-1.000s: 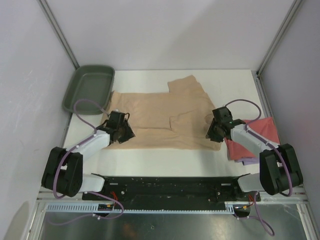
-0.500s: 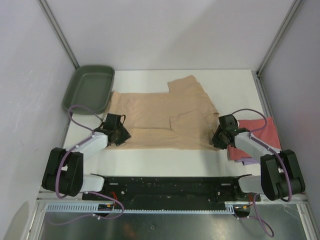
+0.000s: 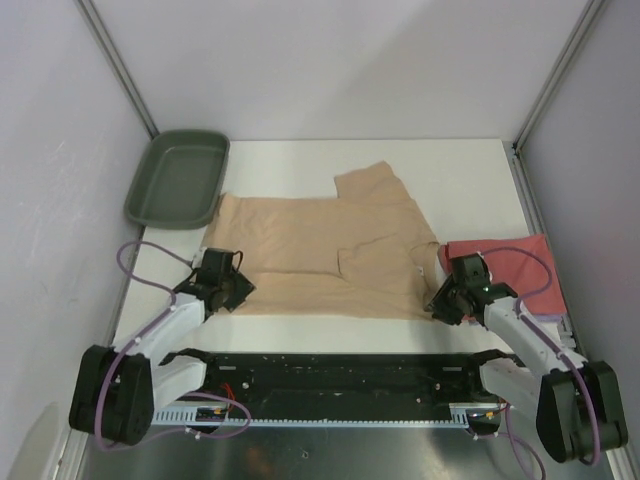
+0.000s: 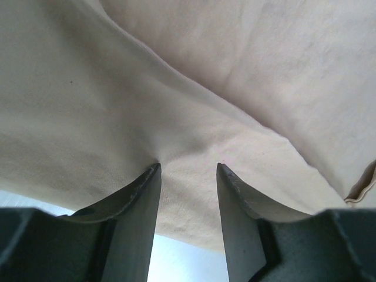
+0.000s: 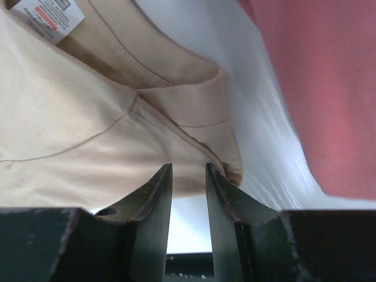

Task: Fold and stack the t-shirts
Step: Fold the folded rectangular tshirt in 1/3 of the way

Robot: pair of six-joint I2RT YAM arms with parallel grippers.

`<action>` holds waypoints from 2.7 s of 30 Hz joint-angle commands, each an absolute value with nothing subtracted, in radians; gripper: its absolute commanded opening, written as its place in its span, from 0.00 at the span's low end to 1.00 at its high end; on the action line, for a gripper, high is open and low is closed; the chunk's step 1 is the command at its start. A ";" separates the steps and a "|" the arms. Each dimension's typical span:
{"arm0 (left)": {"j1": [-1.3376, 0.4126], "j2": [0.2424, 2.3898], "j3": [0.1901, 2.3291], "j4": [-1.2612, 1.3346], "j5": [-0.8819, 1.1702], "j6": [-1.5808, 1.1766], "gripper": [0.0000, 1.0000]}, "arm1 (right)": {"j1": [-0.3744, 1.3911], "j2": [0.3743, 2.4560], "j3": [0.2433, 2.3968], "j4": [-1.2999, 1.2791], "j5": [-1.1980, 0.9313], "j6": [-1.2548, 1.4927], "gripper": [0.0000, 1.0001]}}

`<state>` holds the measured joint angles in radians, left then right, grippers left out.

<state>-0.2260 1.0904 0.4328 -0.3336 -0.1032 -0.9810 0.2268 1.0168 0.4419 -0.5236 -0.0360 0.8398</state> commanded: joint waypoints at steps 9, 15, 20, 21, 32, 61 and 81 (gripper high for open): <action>-0.205 0.938 0.572 -0.557 -0.259 -0.880 0.50 | 0.296 0.913 0.608 -0.660 -0.014 0.846 0.35; -0.137 1.117 0.692 -0.557 -0.387 -0.846 0.48 | 0.421 1.127 0.707 -0.504 0.035 0.837 0.35; -0.103 1.252 0.762 -0.556 -0.470 -0.840 0.47 | 0.433 1.246 0.710 -0.406 0.015 0.808 0.34; -0.097 1.279 0.774 -0.555 -0.484 -0.837 0.47 | 0.434 1.262 0.710 -0.400 0.015 0.801 0.34; -0.044 1.488 0.837 -0.494 -0.508 -0.837 0.47 | 0.426 1.324 0.682 -0.385 0.079 0.765 0.34; -0.045 1.641 1.112 -0.376 -0.221 -0.581 0.53 | 0.267 1.168 0.473 -0.453 0.075 0.762 0.34; -0.050 2.056 1.552 -0.389 -0.332 -0.478 0.49 | 0.243 1.070 0.441 -0.528 0.042 0.780 0.35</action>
